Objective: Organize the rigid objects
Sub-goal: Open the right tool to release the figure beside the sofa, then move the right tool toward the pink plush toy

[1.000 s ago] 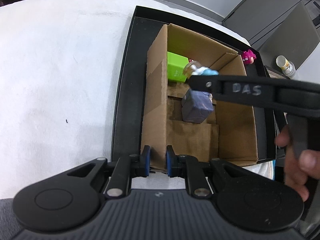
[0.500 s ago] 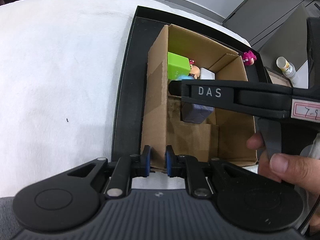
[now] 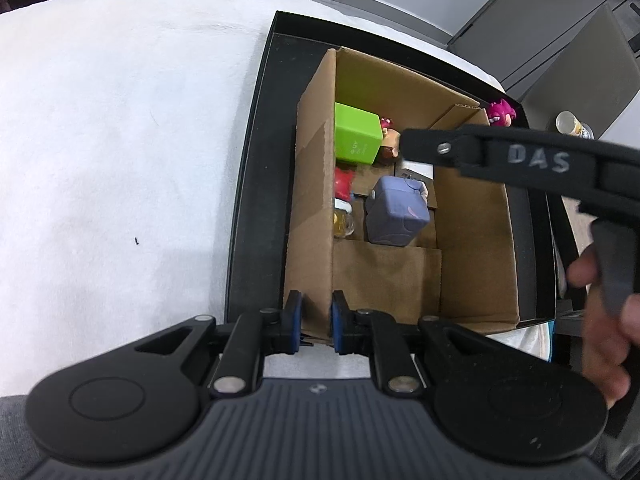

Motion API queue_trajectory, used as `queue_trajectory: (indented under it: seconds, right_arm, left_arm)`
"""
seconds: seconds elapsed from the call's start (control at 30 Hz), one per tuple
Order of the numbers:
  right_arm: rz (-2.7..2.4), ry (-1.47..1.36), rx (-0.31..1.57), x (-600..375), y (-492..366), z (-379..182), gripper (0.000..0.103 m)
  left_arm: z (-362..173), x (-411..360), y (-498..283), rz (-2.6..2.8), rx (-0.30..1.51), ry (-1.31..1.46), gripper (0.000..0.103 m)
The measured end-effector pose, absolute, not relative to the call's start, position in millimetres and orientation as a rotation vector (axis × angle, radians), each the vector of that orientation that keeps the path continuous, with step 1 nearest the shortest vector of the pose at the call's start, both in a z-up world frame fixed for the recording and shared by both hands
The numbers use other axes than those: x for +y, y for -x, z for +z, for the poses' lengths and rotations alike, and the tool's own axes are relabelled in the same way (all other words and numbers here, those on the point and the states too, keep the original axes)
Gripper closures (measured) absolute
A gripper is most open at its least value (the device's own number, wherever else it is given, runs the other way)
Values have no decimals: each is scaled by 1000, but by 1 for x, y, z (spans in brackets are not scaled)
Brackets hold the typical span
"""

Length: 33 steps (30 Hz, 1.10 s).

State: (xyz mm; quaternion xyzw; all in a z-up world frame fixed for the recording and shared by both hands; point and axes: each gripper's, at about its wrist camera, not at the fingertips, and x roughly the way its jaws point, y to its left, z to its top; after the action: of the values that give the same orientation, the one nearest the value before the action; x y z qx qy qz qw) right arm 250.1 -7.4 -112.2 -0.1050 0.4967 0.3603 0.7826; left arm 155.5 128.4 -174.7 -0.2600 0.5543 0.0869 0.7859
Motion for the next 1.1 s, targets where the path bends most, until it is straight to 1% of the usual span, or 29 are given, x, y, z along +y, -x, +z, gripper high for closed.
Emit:
queue_trajectory:
  seconds: [0.23,0.33,0.47,0.53,0.67,0.77,0.9,1.0,1.07,1.1]
  right_arm:
    - [766,238,1030,-16,-262,-95,55]
    - [760,258,1012,-20,-266,-91,51]
    - [749,272,1005,-29,-273,-90,50]
    - [736,273,1002,-35,-278,-90,48]
    - [697,266,990,-50,-289,-89,46]
    - [656,247,972,-62,-298,-88,40]
    - [602,222,963,-77,-312,-91,29]
    - [566,204,962,-86,-323,-96,27]
    - [542,181,962,-92,-331,-99,24]
    - [525,157,964,-97,-337,-102,20]
  left_arm:
    - [-174,128,-154,188,1194,559,89]
    - [-174,128,-154,188,1193,559,89]
    - [-174,128,-154,188,1193,561,89]
    - [-174,128,-154,188,1192,559,89]
    - [-174,129,-154,188,1193,562,89]
    - [-174,129,-154,188,1193,562,89]
    - [-174,129,-154,188,1194,564,89]
    - [-174,129,-154,189,1194,562,89]
    - [-174,129,-154,191,1195,561,89]
    - [-174,128,-154,192,1196,561,89]
